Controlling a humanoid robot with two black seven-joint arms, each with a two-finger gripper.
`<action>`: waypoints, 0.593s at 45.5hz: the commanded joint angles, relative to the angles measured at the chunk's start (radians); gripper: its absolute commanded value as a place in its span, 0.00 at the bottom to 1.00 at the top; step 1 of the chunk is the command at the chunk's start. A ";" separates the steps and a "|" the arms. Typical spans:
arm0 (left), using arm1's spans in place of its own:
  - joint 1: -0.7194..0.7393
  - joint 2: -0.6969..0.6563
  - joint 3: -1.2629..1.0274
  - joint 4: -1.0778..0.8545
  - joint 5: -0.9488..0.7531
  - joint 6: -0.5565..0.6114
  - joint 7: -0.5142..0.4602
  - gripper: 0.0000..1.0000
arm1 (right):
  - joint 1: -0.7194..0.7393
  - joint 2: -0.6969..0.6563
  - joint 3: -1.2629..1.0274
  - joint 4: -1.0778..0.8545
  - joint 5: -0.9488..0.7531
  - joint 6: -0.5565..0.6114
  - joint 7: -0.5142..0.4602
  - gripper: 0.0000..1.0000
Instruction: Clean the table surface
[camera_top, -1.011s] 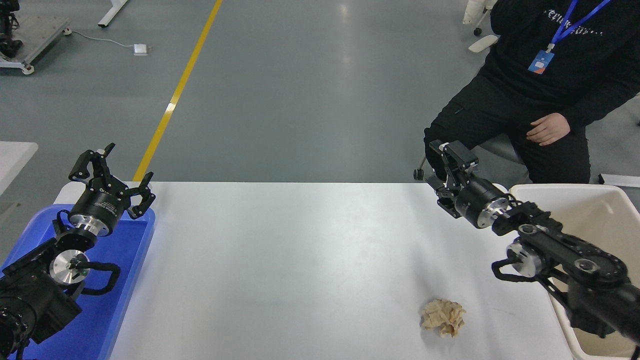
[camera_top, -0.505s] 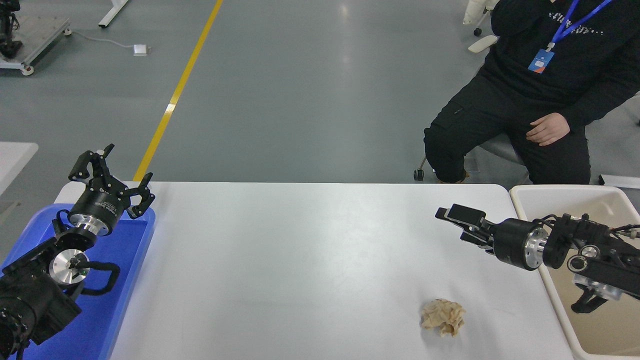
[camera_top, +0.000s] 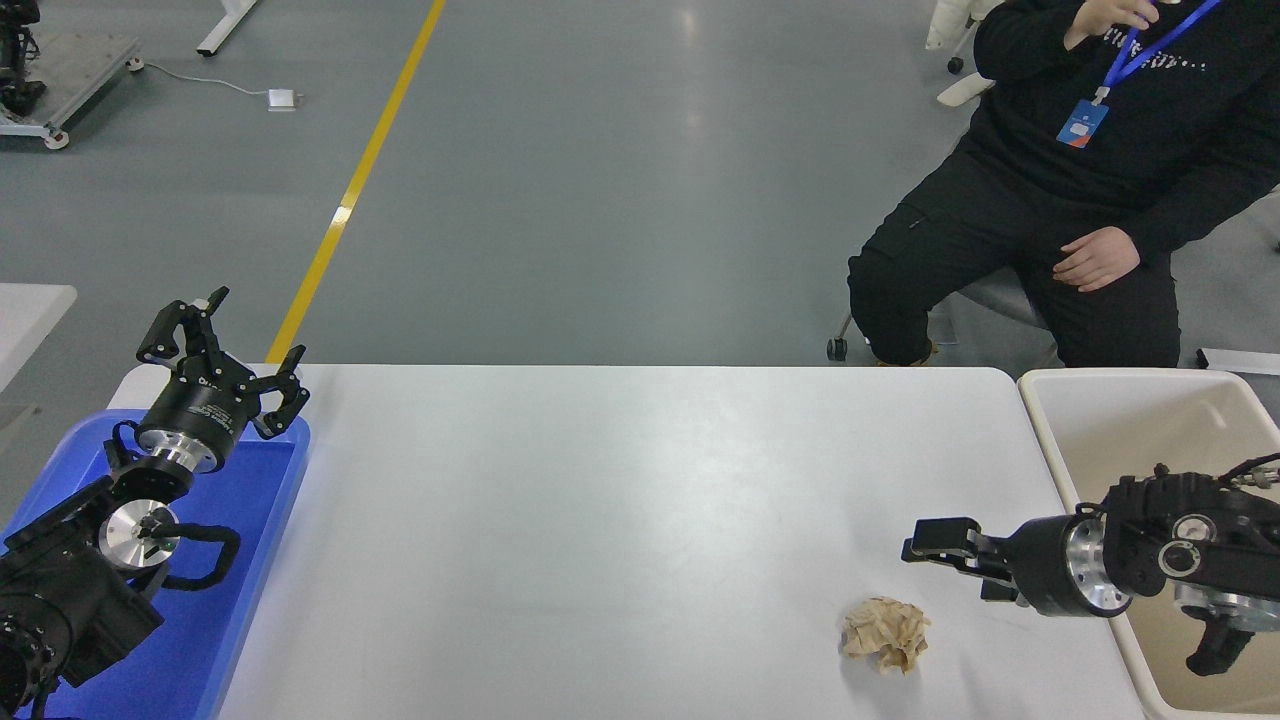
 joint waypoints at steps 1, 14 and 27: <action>0.000 0.000 0.000 0.000 0.000 0.000 0.000 1.00 | -0.028 0.094 -0.017 -0.022 0.085 -0.027 -0.034 1.00; 0.000 0.000 0.000 0.000 0.000 0.000 0.000 1.00 | -0.071 0.171 -0.018 -0.134 0.137 -0.056 -0.034 1.00; 0.000 0.000 0.000 0.000 0.000 0.000 0.000 1.00 | -0.077 0.205 -0.018 -0.173 0.168 -0.063 -0.034 1.00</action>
